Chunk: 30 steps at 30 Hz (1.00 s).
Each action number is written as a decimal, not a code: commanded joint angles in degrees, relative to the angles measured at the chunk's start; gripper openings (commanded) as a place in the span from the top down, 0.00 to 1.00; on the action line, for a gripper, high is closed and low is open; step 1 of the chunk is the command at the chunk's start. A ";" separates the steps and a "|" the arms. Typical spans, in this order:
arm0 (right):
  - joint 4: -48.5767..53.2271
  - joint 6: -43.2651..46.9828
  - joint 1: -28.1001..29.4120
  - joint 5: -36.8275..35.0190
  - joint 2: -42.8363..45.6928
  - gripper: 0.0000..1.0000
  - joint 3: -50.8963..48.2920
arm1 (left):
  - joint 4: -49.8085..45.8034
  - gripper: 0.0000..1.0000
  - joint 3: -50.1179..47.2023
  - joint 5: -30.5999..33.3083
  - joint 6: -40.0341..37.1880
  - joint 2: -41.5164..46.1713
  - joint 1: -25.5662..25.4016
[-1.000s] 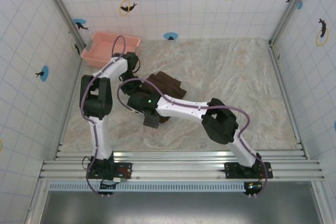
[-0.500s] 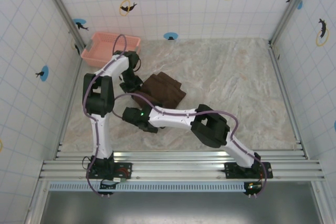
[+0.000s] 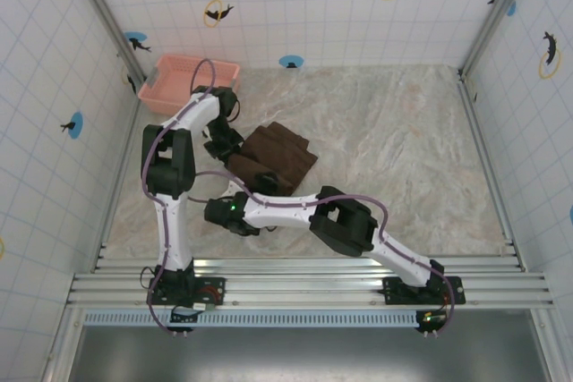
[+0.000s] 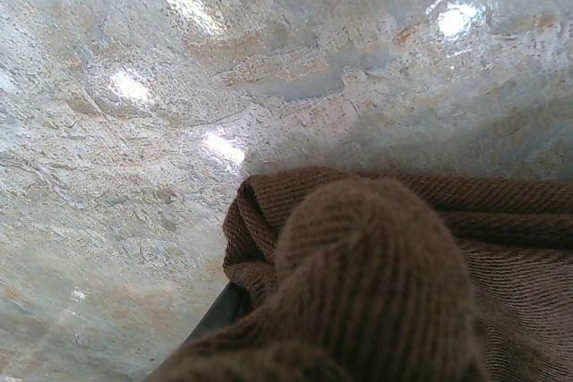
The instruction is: Roll up the long pants
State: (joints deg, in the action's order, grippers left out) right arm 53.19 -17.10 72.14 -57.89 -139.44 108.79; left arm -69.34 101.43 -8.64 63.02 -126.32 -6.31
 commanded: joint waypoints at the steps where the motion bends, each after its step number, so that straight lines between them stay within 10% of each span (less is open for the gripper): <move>1: 4.46 -6.48 -0.73 -0.67 -6.20 0.07 -2.71 | -1.71 1.00 -1.47 1.27 1.16 -1.47 0.84; 14: 5.71 -11.28 -2.39 -9.23 -6.63 0.18 -7.46 | -2.37 1.00 -2.02 2.06 1.06 -0.77 1.14; 19: 2.96 -9.31 -2.68 -9.04 -6.81 0.48 -8.27 | -2.47 1.00 -2.11 2.14 1.12 -0.59 1.21; 23: -0.90 -6.69 -3.44 -7.90 -6.22 0.97 -10.18 | -1.47 1.00 -2.95 1.88 0.43 -0.08 1.16; 30: -11.24 3.58 -5.98 4.22 1.89 1.00 -17.97 | 7.73 1.00 -9.40 -0.39 -3.41 4.48 1.14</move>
State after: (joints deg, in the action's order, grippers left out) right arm 44.10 -18.33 69.58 -67.99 -139.24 95.81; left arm -64.45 95.88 -9.72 63.31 -122.87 -6.48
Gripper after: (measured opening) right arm 0.281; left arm 0.228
